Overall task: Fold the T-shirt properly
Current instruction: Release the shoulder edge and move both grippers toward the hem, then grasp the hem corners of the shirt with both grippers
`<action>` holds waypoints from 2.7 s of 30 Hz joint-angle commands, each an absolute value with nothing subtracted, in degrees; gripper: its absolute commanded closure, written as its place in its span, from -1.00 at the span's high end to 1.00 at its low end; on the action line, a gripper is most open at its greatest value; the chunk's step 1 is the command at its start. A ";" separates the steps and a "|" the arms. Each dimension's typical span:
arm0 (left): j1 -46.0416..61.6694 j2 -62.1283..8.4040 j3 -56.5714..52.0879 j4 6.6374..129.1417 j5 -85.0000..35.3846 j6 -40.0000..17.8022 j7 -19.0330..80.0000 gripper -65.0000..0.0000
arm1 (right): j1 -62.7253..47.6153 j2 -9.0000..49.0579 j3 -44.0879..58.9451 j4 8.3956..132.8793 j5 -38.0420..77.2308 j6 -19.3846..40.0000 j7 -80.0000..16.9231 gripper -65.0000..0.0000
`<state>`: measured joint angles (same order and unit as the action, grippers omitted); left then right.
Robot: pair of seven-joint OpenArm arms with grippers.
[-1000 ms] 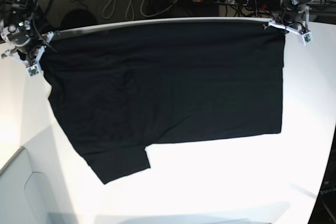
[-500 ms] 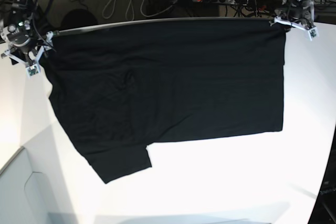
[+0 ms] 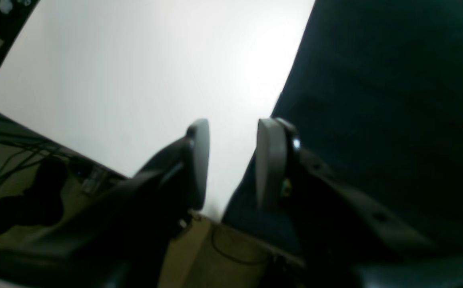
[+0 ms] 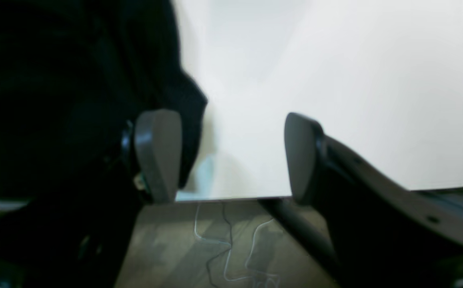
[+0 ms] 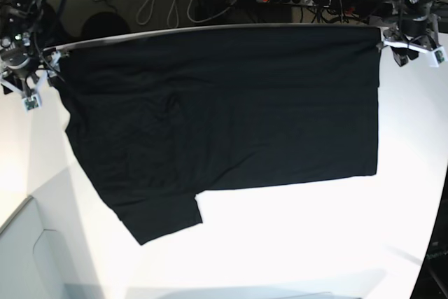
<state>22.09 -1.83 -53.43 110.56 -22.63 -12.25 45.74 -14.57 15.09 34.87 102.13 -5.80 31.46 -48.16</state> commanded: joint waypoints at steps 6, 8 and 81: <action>16.48 -4.09 -53.41 111.25 -23.25 -12.18 44.44 -0.41 | -6.99 16.31 32.13 104.66 -5.32 32.57 -46.99 0.21; 14.37 -4.97 -53.32 111.16 -23.25 -12.18 44.44 -0.41 | -3.65 16.40 29.76 104.31 -5.41 32.57 -46.99 0.21; -24.92 -23.52 -18.33 45.41 -14.55 -11.65 18.07 0.11 | 36.00 14.46 3.47 23.60 -5.41 15.60 -6.64 0.22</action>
